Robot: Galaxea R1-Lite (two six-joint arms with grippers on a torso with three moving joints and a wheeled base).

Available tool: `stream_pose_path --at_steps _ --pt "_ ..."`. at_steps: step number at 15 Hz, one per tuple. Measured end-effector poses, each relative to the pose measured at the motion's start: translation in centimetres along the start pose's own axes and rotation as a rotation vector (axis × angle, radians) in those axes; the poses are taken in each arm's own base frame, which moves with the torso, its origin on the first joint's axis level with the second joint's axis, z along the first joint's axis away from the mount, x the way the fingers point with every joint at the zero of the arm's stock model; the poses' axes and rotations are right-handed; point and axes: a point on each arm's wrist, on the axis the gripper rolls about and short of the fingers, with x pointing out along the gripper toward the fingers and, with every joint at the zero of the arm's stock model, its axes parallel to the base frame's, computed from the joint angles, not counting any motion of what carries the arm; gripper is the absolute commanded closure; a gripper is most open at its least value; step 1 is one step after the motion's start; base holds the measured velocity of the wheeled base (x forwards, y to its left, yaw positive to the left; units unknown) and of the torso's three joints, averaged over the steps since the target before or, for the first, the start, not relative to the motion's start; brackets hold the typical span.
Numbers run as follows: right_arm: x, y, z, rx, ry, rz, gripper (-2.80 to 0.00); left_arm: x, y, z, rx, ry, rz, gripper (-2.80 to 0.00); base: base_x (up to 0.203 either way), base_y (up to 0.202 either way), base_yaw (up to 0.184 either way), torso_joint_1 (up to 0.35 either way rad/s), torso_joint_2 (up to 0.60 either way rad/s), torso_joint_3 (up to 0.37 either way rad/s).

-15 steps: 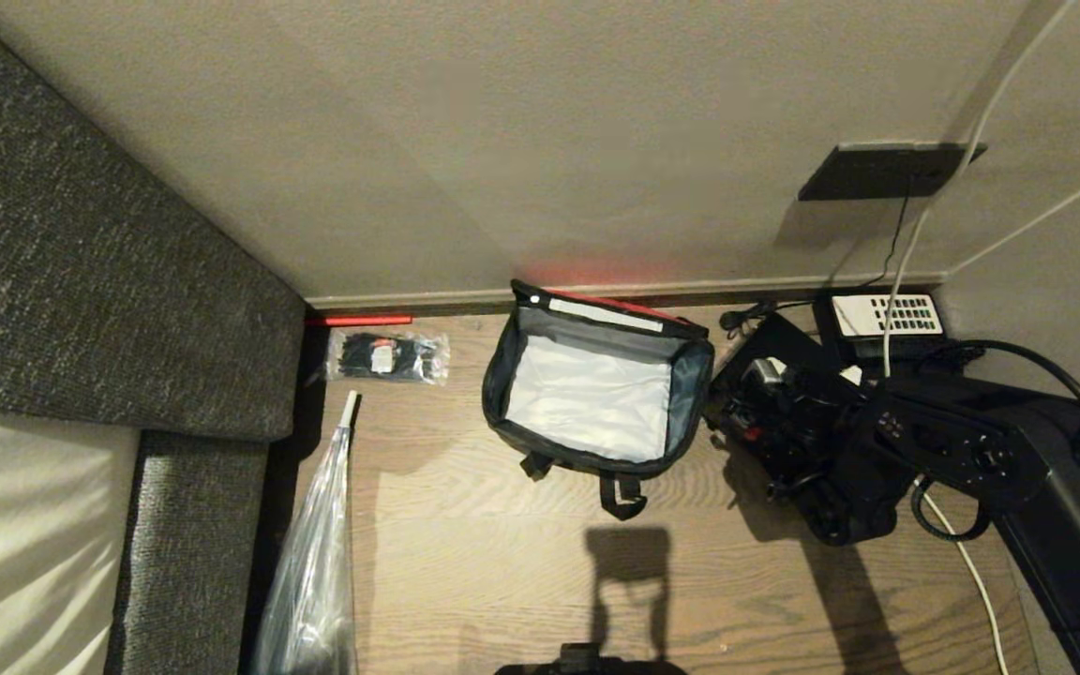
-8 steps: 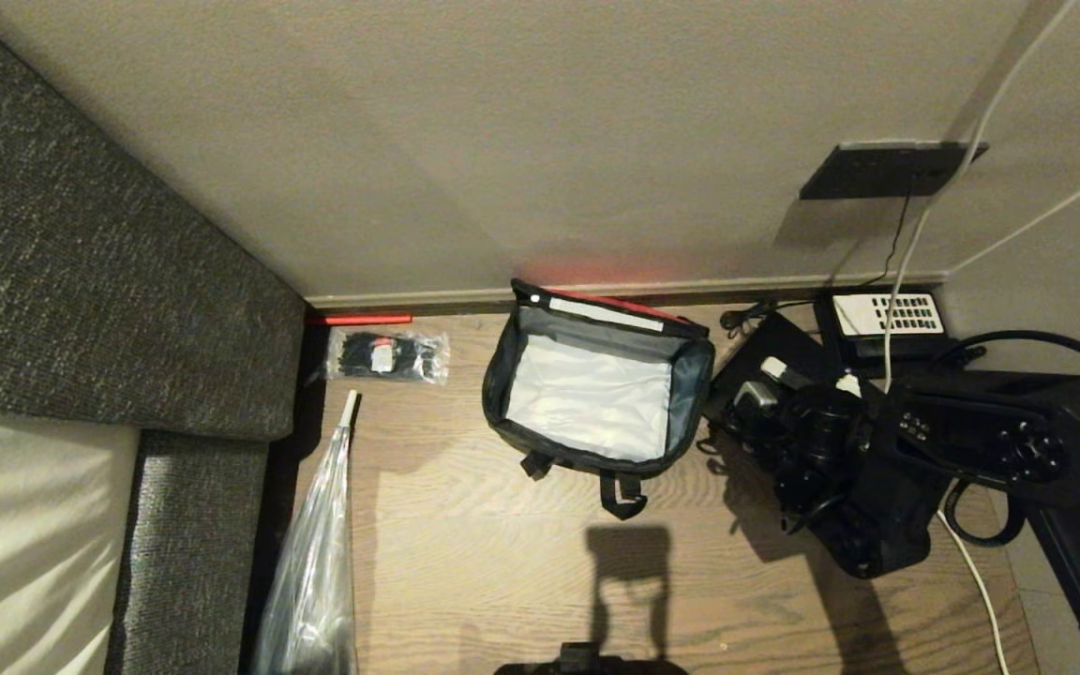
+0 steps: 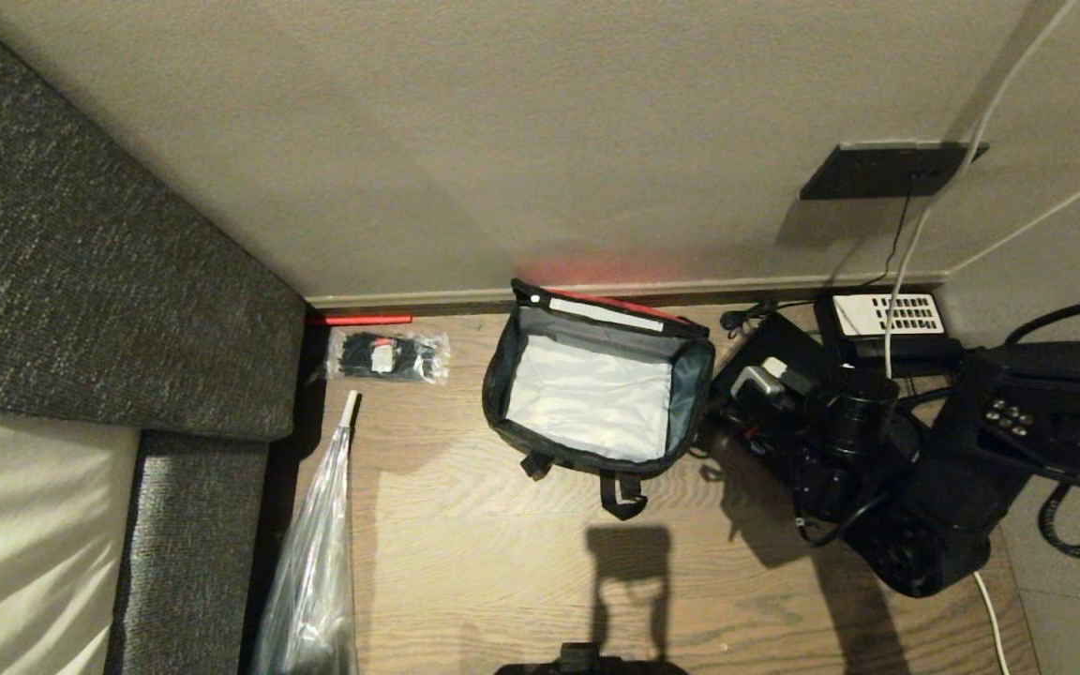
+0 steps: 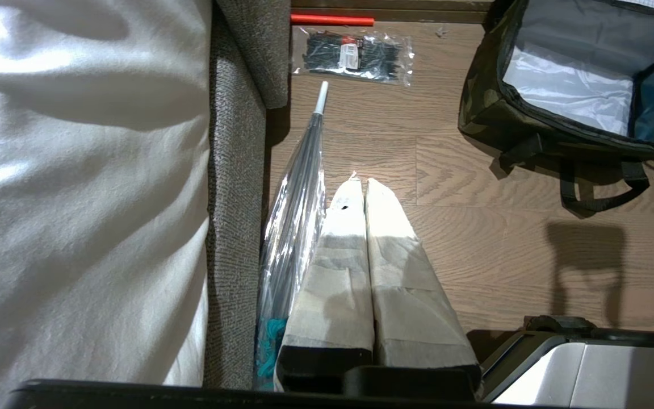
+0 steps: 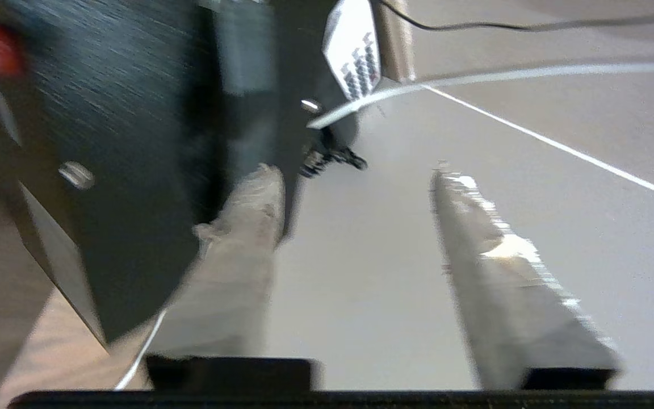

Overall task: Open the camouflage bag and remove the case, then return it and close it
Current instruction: Place the black box back

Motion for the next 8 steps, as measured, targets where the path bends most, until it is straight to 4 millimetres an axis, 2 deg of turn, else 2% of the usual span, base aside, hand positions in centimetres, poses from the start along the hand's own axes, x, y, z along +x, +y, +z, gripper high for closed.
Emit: stream_pose_path --at_steps 4,6,8 --pt "-4.0 -7.1 -1.7 0.091 -0.014 0.024 0.00 0.0 0.0 0.0 0.000 -0.001 -0.001 0.00 0.000 0.000 0.000 0.000 0.00 0.000" --pt "-7.3 -11.0 -3.8 0.220 -0.028 0.050 0.00 0.0 0.0 0.0 0.000 0.000 0.000 0.00 0.000 0.000 0.000 0.000 0.00 0.000" --pt "-10.5 -14.0 -6.7 0.384 -0.017 0.076 0.00 0.0 0.0 0.0 0.000 -0.001 0.000 0.00 0.000 0.000 0.000 0.000 0.00 0.000"
